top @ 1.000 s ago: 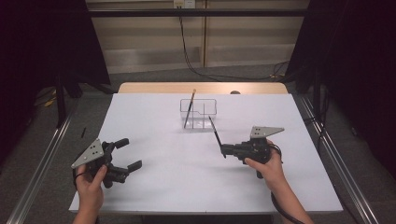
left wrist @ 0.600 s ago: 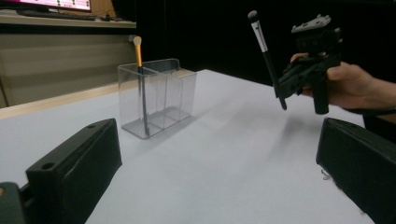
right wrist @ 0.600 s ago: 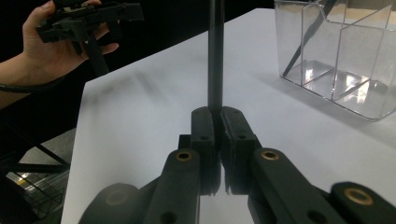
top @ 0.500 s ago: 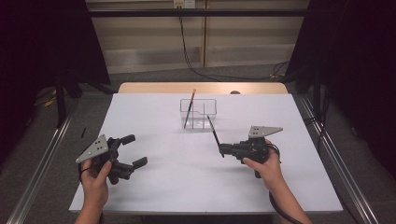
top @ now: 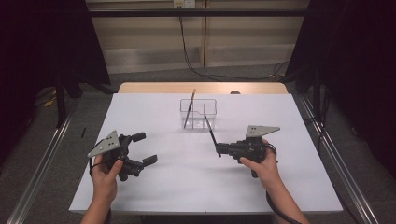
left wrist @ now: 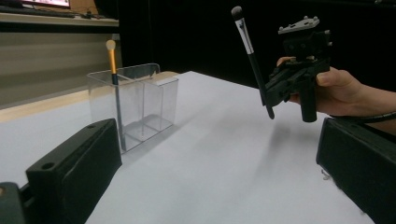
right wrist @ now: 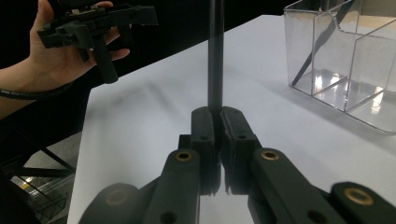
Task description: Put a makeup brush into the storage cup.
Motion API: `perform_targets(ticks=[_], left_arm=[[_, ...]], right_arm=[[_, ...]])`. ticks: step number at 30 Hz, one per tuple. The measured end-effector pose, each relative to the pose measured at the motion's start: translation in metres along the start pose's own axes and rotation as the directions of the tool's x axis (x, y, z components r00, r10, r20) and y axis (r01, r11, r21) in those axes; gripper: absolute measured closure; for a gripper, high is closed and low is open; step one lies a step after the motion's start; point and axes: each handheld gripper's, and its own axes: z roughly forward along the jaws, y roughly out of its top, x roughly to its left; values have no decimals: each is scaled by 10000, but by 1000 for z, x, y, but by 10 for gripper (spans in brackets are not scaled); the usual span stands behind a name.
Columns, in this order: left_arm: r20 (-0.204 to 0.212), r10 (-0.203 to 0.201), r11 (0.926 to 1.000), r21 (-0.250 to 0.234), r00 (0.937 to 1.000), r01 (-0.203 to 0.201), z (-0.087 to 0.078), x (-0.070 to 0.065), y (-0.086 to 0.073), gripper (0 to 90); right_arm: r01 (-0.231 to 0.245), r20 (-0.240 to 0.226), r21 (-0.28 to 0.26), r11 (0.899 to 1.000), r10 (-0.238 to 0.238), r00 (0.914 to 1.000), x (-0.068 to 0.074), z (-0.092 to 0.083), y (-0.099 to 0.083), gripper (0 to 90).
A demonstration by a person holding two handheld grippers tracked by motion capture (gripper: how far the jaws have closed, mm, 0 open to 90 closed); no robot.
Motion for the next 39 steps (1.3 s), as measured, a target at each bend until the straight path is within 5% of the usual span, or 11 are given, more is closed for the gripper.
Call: perform_targets(ticks=[12, 23, 39], left_arm=[[185, -498, 9984, -246, 9986, 503, 32, -8, 7, 0], [663, -1164, 9917, -468, 9910, 1197, 59, -14, 9, 9], [1159, -854, 9958, -237, 9896, 887, 94, -21, 16, 118]], right_arm=[[-126, -141, -190, 9997, 123, 9998, 1, 1, 2, 844], [-151, -218, -309, 9994, 144, 9997, 3, 2, 3, 844], [-66, -243, -229, 9997, 60, 9997, 5, 5, 4, 844]])
